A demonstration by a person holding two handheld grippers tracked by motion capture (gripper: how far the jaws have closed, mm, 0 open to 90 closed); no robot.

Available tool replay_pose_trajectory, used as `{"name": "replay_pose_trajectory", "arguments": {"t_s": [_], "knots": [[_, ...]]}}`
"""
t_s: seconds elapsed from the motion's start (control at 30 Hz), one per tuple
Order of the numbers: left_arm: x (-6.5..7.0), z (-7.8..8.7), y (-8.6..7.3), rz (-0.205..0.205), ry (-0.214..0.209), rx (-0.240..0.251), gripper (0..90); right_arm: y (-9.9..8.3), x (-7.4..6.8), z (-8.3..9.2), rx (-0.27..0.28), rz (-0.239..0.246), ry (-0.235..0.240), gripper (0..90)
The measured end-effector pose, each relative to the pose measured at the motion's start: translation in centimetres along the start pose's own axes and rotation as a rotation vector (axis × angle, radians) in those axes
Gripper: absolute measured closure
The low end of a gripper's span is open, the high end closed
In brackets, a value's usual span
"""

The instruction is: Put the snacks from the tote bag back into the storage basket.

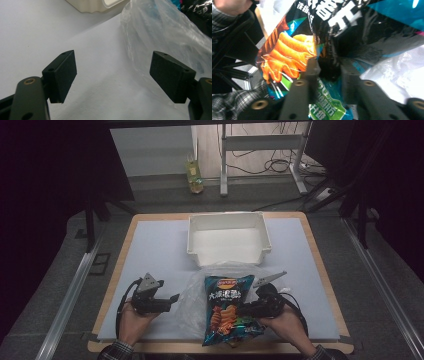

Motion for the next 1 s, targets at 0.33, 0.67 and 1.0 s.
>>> {"name": "replay_pose_trajectory", "arguments": {"t_s": [0.33,0.67,1.0], "knots": [[0.0,0.0,0.0,-0.002,0.004,-0.001,20.9,0.2,-1.4,1.3,0.036,0.081,0.022,89.2],[0.0,0.0,0.0,-0.008,0.007,-0.006,20.7,-0.1,-2.8,3.3,0.065,0.129,0.014,89.2],[0.0,0.0,0.0,-0.001,0.012,-0.002,20.2,-0.9,-4.0,5.4,0.073,0.148,0.029,89.2]]}}
Point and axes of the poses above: each handheld gripper's, and its own axes: z roughly backward along the jaws, y roughly out of its top, x roughly to its right, the point moved 1 cm from there along -z, roughly forward along the jaws, and after that the axes turned 2 degrees about x, right-handed, at the moved point
